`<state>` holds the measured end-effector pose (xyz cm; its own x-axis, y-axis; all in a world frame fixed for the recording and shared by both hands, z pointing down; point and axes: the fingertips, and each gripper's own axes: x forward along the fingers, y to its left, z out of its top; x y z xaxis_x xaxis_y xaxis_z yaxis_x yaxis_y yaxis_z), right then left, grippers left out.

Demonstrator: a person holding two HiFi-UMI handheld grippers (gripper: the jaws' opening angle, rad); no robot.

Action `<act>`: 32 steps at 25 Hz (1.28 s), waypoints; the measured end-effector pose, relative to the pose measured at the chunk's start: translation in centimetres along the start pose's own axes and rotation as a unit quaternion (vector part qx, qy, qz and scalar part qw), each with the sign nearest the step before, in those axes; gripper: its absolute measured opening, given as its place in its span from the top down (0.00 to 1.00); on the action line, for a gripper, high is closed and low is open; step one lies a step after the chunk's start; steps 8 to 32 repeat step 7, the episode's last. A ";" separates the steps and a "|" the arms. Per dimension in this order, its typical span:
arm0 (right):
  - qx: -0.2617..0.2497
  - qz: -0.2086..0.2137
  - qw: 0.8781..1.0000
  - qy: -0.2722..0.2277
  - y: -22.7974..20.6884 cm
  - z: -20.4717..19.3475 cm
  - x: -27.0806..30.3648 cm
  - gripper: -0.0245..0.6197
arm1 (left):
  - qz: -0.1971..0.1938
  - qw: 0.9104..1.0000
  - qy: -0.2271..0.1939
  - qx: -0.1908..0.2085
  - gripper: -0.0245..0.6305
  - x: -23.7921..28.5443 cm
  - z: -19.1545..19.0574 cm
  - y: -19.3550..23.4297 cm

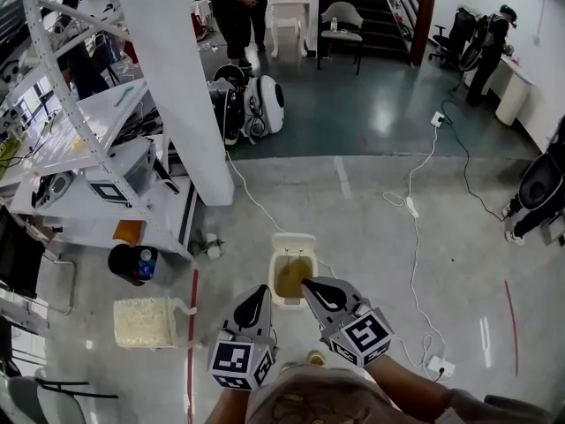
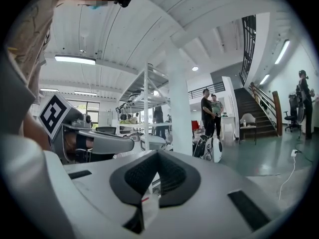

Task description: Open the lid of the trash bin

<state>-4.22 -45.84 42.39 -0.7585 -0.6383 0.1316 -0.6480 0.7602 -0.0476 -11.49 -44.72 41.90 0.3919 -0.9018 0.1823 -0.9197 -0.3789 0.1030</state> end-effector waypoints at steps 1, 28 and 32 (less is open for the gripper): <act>-0.001 0.002 1.000 0.001 0.0 -0.1 -0.1 0.91 | 0.000 1.000 0.000 0.000 0.96 0.0 0.0 -0.1; 0.001 0.007 1.000 0.001 -0.6 -0.3 -0.8 0.91 | 0.002 1.000 0.001 0.004 0.96 0.4 0.1 -1.2; 0.001 0.007 1.000 0.001 -0.6 -0.3 -0.8 0.91 | 0.002 1.000 0.001 0.004 0.96 0.4 0.1 -1.2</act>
